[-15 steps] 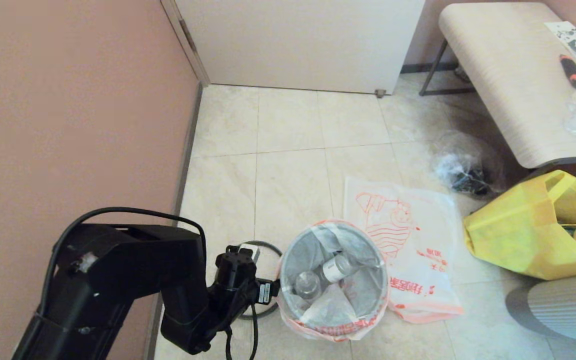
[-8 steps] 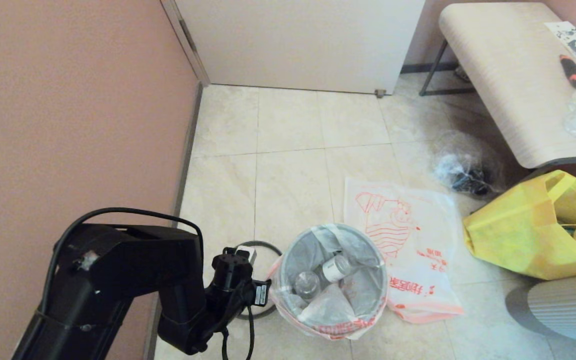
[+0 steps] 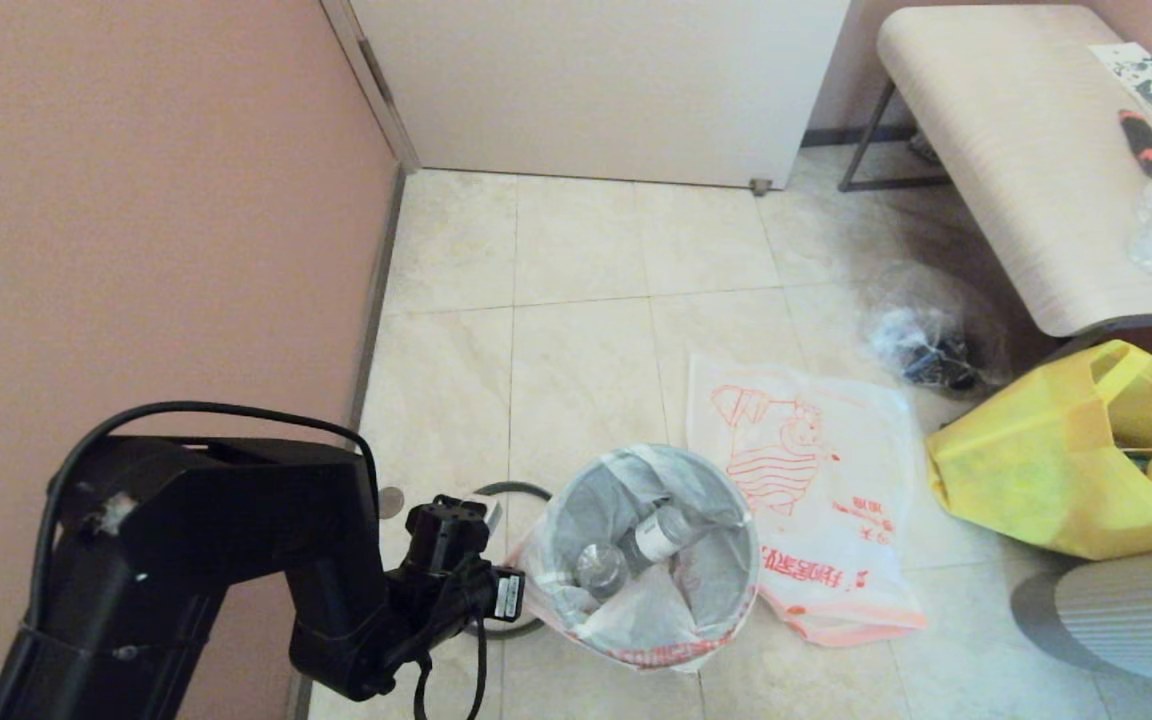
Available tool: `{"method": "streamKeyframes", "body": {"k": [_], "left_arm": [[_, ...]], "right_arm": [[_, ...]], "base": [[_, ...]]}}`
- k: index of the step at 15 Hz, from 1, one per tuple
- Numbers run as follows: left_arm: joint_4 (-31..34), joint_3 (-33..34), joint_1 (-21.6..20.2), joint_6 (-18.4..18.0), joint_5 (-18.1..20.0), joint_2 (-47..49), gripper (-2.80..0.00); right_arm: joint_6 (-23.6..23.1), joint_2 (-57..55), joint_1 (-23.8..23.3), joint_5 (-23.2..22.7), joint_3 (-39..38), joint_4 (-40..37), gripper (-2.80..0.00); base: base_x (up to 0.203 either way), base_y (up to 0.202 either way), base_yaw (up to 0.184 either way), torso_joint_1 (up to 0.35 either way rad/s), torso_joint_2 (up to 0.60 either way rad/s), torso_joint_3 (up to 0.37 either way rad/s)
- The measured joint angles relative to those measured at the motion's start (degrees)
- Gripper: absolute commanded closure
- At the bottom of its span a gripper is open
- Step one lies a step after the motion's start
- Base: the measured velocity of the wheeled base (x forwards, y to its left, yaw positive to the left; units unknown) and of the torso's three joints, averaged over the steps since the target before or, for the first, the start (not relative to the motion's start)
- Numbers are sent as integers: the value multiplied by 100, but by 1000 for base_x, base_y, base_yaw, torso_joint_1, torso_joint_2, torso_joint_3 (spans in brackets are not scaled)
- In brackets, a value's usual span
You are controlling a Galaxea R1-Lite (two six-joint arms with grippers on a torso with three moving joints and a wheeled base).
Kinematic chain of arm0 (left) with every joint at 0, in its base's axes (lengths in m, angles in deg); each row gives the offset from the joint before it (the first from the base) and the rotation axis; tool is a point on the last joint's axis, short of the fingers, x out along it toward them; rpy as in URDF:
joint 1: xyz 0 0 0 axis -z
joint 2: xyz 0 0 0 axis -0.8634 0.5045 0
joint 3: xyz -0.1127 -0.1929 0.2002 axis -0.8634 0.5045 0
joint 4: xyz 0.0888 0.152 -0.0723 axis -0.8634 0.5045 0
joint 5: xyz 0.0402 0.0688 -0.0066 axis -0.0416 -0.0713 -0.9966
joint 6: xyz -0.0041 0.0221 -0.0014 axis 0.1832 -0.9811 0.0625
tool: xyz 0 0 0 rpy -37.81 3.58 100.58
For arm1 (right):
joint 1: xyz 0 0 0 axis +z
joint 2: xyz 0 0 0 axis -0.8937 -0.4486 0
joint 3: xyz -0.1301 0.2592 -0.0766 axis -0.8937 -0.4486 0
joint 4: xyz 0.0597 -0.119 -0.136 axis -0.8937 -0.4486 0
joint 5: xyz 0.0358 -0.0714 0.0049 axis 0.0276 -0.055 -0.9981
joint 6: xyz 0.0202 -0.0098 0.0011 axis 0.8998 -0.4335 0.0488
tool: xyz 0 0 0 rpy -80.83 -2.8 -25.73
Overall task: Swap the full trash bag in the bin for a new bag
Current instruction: Place the trash bag on the floor
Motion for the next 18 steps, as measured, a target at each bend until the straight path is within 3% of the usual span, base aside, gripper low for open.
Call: {"method": "streamKeyframes", "body": {"k": [3,8,14,18], "left_arm": [[33,85,-30,-411,-779,-191,0],[304,368,129,-401,-743,-748,0],[1353,425,177,241,775,-1306,0],[1395,307,172,461,1421,-1440,0]], "right_arm": [[0,0,0,0,0,0,0],[0,0,0,0,0,0,0],[0,0,-2,0,0,0,0],[0,0,0,0,0,0,0]], "base": [[0,0,0,0,0,0],[0,0,0,0,0,0],[0,0,0,0,0,0],[0,0,0,0,0,0]]}}
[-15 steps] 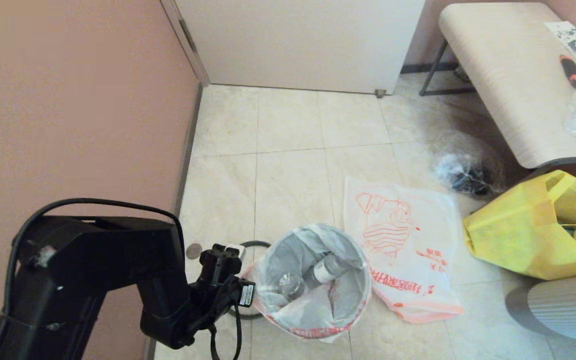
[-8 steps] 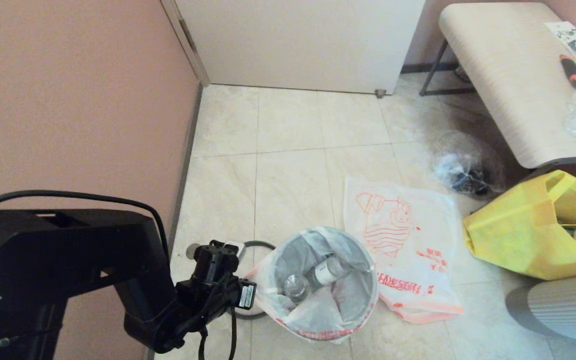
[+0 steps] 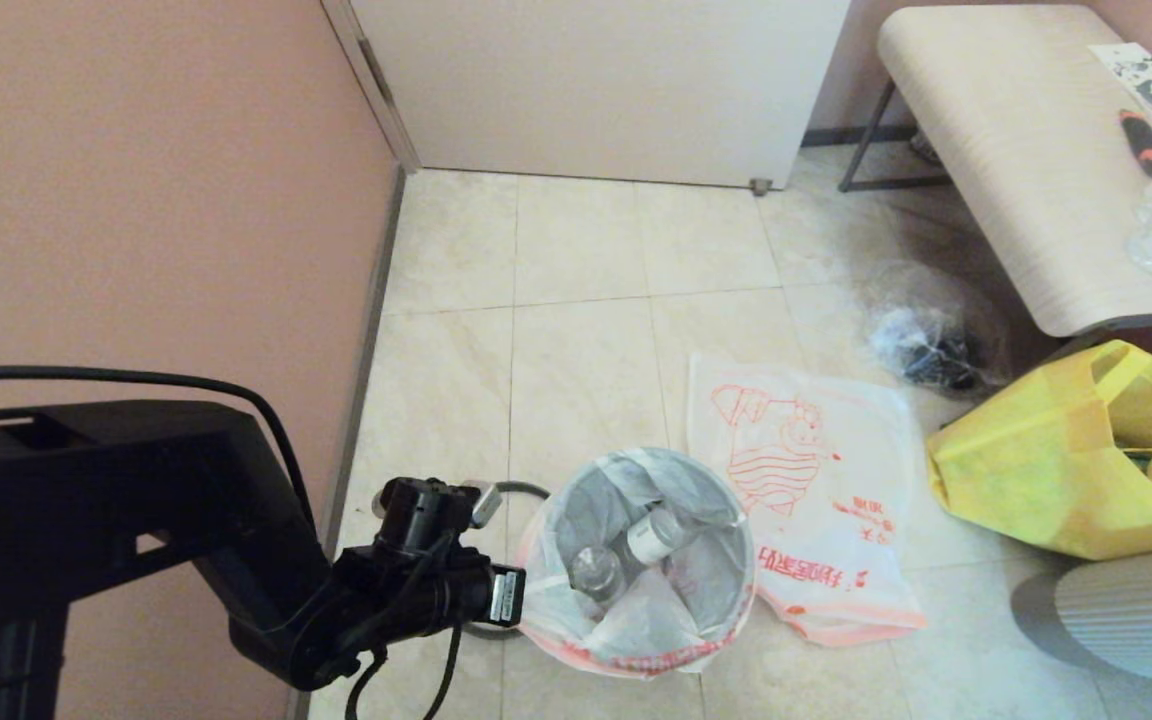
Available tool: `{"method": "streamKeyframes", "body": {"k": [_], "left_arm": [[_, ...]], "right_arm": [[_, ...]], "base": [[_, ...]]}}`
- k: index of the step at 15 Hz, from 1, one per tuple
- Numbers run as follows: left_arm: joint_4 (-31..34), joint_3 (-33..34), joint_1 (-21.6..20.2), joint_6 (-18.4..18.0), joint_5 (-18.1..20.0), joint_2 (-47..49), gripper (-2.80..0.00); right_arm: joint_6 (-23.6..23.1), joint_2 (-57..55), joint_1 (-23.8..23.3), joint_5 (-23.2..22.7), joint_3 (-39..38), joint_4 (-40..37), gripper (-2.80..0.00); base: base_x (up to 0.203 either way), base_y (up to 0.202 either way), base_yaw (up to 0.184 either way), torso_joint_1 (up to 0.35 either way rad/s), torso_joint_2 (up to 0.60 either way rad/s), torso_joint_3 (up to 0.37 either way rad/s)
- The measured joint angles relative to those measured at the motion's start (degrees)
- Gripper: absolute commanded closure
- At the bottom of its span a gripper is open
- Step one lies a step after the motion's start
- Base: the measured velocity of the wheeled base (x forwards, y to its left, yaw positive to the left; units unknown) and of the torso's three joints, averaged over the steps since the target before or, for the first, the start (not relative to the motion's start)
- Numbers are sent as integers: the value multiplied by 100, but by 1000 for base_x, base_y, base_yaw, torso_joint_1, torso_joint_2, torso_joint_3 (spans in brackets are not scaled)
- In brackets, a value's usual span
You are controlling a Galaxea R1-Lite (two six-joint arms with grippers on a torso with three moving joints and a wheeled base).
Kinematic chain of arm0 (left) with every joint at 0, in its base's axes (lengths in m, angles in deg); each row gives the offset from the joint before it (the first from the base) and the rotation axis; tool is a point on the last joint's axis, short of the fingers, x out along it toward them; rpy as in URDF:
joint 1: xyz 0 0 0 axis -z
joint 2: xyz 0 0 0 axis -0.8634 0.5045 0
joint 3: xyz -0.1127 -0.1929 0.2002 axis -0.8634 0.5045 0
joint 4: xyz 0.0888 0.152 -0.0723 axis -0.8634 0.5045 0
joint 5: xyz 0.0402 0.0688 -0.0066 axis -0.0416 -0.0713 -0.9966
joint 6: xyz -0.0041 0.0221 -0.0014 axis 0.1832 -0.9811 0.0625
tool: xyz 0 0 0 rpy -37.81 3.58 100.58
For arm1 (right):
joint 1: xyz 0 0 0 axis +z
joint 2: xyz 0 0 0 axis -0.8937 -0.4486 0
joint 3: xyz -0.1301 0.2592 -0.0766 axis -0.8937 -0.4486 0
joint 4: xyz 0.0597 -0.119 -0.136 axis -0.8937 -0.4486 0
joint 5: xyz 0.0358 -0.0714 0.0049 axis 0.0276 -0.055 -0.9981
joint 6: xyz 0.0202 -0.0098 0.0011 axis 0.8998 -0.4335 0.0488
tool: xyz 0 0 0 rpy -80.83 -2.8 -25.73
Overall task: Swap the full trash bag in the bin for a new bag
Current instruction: Place the trash bag on the floor
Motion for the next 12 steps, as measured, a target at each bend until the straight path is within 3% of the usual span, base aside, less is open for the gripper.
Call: {"method": "streamKeyframes", "body": {"k": [3,7,12], "left_arm": [[63,-59,2,147,489,-103,0],[572,-436,51,371,784,-162,0],[1545,-1201,154,762,1722,-322,0]], "right_arm": [[0,0,0,0,0,0,0],[0,0,0,0,0,0,0],[0,0,0,0,0,0,0]], "base": [[0,0,0,0,0,0],[0,0,0,0,0,0],[0,0,0,0,0,0]]}}
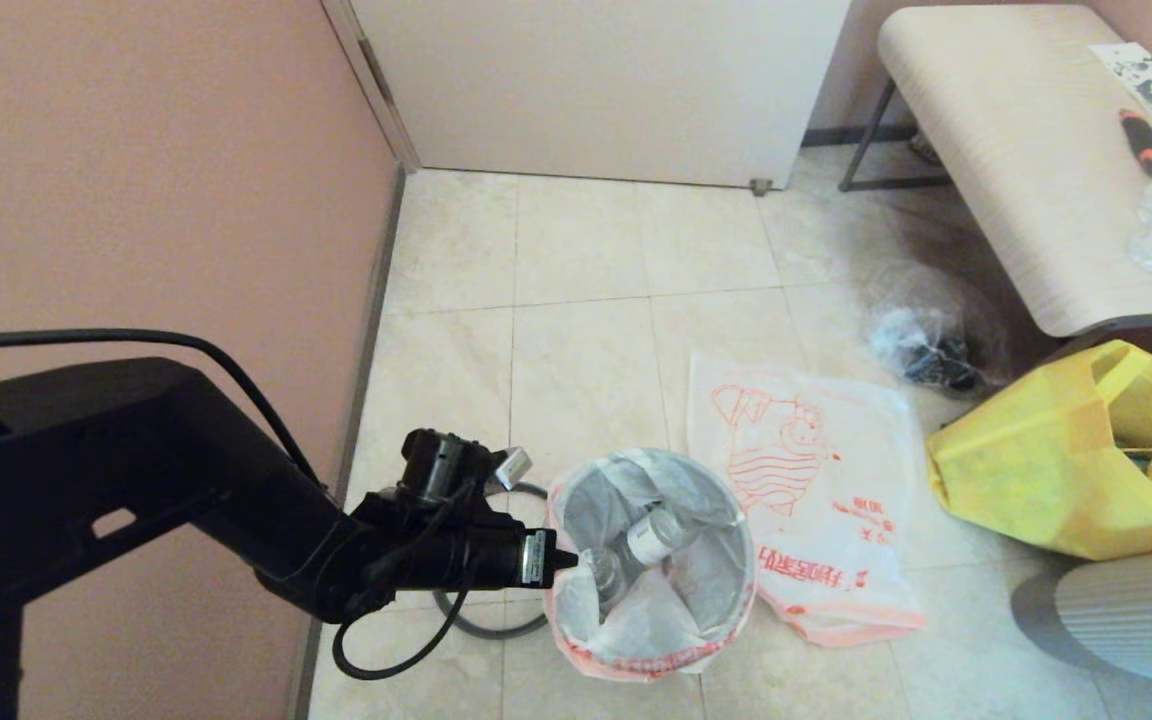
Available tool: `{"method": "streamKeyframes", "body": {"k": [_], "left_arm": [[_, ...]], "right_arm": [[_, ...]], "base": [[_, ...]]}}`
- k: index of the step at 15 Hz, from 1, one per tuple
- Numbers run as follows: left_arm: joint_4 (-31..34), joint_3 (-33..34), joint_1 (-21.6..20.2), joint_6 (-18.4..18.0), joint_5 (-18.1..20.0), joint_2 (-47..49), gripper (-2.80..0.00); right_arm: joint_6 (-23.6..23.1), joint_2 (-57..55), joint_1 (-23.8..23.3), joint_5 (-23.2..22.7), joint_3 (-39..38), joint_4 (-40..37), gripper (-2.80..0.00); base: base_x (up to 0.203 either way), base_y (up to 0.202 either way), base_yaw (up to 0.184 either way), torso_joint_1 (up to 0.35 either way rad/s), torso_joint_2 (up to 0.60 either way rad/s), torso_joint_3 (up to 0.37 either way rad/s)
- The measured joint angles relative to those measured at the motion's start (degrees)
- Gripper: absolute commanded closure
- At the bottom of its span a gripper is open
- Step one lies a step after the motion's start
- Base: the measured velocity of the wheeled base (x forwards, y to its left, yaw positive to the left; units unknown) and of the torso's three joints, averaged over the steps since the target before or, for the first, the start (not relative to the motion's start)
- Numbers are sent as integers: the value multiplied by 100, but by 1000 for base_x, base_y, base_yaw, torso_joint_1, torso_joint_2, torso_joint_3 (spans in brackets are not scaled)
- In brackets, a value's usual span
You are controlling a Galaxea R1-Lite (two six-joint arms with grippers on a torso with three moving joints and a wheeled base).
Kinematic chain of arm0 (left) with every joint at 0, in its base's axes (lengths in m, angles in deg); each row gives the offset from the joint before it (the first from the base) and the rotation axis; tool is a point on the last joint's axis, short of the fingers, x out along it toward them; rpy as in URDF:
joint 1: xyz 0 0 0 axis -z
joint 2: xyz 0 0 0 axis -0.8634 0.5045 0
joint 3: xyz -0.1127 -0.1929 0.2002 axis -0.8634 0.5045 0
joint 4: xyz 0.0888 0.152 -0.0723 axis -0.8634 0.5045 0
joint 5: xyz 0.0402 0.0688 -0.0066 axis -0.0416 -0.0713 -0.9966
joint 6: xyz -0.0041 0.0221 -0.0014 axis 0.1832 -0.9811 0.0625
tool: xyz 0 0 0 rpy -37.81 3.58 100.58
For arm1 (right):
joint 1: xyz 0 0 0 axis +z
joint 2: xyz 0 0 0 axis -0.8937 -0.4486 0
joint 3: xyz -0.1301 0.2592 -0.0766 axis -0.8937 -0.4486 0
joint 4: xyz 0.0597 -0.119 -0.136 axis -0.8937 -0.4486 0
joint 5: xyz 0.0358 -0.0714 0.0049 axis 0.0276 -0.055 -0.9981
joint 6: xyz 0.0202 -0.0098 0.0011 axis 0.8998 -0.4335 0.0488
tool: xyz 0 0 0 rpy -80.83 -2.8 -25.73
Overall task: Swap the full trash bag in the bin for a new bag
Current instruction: Place the trash bag on the floor
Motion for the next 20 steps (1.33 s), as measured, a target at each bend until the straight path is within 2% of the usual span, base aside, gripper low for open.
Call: {"method": "streamKeyframes", "body": {"k": [4,8,9,13,15,18,20], "left_arm": [[740,-787,131,19,184,80,0],[1269,-1456,139,193,909,287,0],[1265,-1515,111,223,1165,321,0],[1254,-1560,-181,214,2600,393,0],[1246,-1560,-279,210,2841,397,0],[1253,-1486,-560,204,3818,284,0],[1254,-1399,-717,204,4299,196,0]], "right_arm": [[0,0,0,0,0,0,0],[0,0,0,0,0,0,0],[0,0,0,0,0,0,0],[0,0,0,-1,0,0,0],[0,0,0,0,0,0,0],[0,0,-2,0,0,0,0],[0,0,0,0,0,0,0]], "base": [[0,0,0,0,0,0],[0,0,0,0,0,0],[0,0,0,0,0,0],[0,0,0,0,0,0],[0,0,0,0,0,0],[0,0,0,0,0,0],[0,0,0,0,0,0]]}}
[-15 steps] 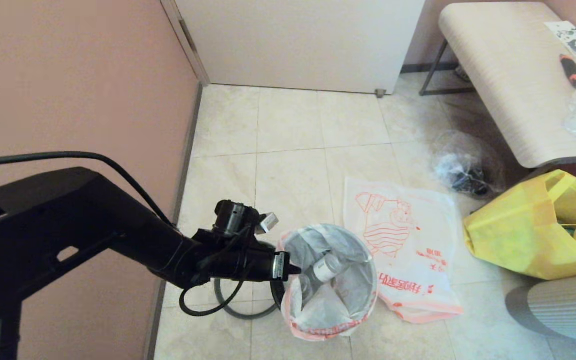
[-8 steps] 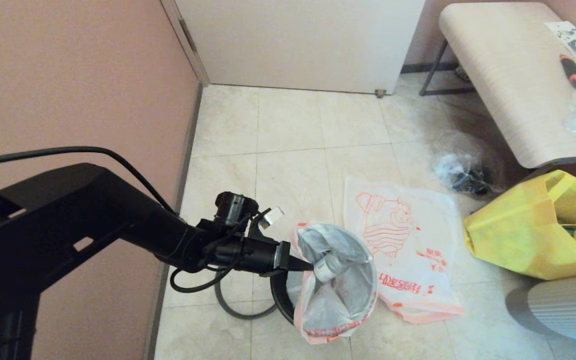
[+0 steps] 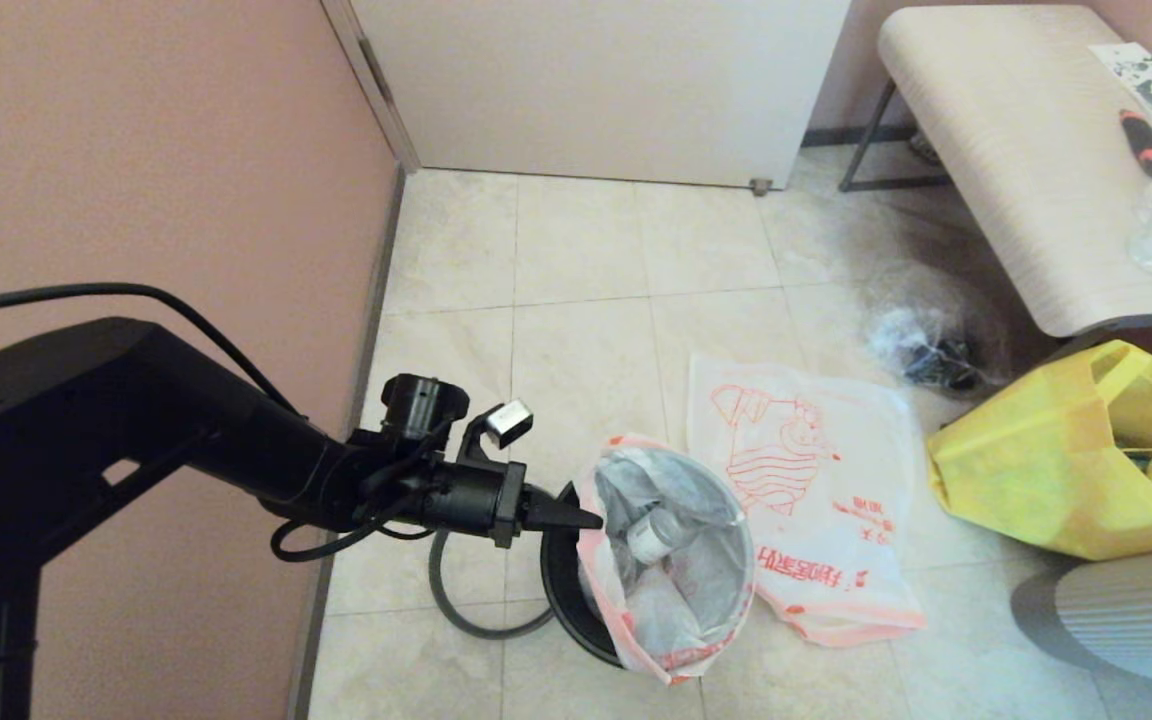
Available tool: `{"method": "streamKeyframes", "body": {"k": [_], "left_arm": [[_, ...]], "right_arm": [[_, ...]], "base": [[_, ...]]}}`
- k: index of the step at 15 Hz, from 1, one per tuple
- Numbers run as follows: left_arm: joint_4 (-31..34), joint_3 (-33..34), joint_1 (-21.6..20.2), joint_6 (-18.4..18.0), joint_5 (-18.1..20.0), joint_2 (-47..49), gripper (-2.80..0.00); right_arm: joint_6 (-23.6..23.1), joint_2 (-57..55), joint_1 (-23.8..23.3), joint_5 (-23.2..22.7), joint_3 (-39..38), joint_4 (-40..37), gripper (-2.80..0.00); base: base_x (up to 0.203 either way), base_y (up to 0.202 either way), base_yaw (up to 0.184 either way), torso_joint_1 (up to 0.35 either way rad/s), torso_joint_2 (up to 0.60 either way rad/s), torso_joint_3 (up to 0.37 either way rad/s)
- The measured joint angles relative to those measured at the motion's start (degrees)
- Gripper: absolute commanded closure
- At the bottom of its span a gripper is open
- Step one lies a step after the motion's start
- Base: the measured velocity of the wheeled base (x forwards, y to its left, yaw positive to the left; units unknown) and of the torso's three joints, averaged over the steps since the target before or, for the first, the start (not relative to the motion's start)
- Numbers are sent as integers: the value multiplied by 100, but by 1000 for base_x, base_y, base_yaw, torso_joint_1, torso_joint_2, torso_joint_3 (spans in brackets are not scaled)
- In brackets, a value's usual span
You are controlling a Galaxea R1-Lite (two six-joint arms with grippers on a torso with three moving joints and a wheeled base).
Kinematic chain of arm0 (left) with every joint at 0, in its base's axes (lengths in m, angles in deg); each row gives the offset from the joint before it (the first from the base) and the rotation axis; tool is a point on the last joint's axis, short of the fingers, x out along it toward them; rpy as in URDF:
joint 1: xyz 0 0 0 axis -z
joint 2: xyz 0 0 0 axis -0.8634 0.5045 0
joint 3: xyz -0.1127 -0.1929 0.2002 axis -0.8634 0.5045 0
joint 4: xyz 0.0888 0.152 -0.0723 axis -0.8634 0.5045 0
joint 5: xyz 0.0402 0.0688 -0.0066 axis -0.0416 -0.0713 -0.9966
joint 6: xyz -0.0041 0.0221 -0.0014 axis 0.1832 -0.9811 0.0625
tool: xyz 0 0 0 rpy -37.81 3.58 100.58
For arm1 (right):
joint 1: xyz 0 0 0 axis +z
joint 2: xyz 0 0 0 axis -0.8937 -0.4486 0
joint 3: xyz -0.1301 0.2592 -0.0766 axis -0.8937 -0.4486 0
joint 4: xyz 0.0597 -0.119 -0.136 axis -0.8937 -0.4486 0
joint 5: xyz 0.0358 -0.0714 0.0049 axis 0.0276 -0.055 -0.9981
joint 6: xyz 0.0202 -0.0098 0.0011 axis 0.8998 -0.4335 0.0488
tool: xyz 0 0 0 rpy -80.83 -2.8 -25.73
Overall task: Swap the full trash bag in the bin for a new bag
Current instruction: Place the trash bag on the floor
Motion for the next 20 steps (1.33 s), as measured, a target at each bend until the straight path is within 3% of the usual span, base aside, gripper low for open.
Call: {"method": "streamKeyframes", "body": {"k": [5,9,20], "left_arm": [[-87,184,-318,-244,1448,-102,0],[-67,230,-411,-256,1885,-226,0],[-39,188,-422,-219,1967,-1034,0]], "right_arm": [[0,0,-2,0,0,0,0],[0,0,-2,0,0,0,0],[0,0,-2,0,0,0,0]], "base": [[0,0,0,0,0,0],[0,0,0,0,0,0],[0,0,0,0,0,0]]}}
